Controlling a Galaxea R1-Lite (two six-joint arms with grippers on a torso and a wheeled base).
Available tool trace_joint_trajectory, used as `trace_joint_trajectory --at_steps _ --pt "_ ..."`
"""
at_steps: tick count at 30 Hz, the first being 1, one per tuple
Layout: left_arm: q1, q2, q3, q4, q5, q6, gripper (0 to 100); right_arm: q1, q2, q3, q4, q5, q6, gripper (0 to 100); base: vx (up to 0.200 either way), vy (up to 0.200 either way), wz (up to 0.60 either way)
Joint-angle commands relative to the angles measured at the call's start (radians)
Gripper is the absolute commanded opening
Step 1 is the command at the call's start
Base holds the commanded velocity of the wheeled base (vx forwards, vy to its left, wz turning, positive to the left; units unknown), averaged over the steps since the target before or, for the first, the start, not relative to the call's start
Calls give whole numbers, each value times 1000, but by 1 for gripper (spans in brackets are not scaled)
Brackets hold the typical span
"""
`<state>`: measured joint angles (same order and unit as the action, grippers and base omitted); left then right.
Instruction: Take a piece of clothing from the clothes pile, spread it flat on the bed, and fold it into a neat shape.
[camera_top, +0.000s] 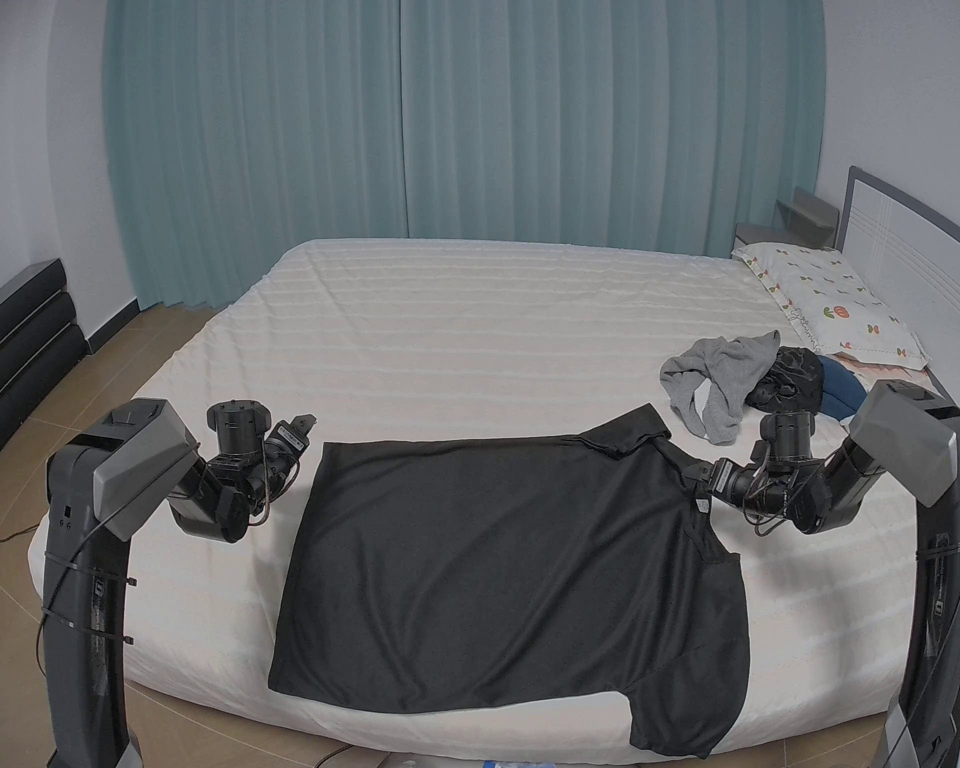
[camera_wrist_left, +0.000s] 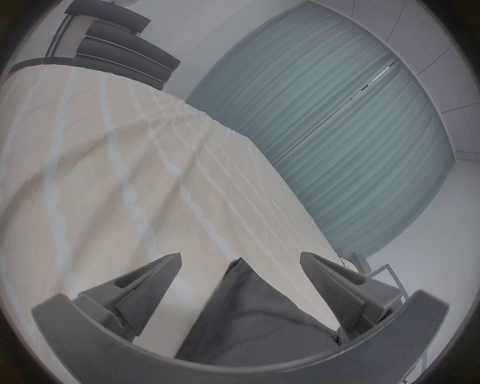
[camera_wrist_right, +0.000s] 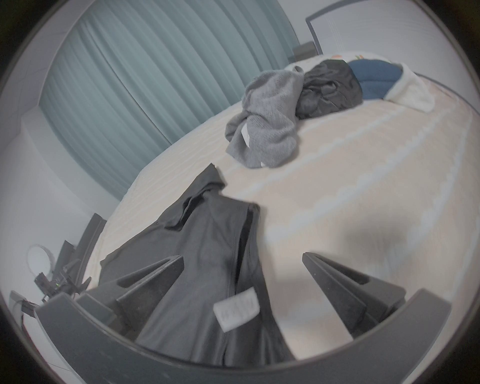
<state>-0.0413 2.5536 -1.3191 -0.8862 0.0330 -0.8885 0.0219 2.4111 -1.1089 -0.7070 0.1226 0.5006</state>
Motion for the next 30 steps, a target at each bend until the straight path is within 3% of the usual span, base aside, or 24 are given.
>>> trace_joint_trajectory --at_steps 1,7,13,19,30 --pt "0 -176 164 -4 -44 -20 100 -7 -211 247 -12 78 98 100 0 0 0" --pt "-6 -260 351 -14 -67 -18 100 -13 -273 501 -244 100 179 100 -100 0 0" --pt "-25 -351 609 -117 -113 -20 100 -14 -210 618 -486 147 251 100 -200 0 0" --pt "-77 -417 825 -178 -133 -18 100 -13 -194 649 -517 146 251 100 -200 0 0" --pt "-127 -417 1025 -244 -173 8 100 -14 -196 687 -520 147 260 100 0 0 0"
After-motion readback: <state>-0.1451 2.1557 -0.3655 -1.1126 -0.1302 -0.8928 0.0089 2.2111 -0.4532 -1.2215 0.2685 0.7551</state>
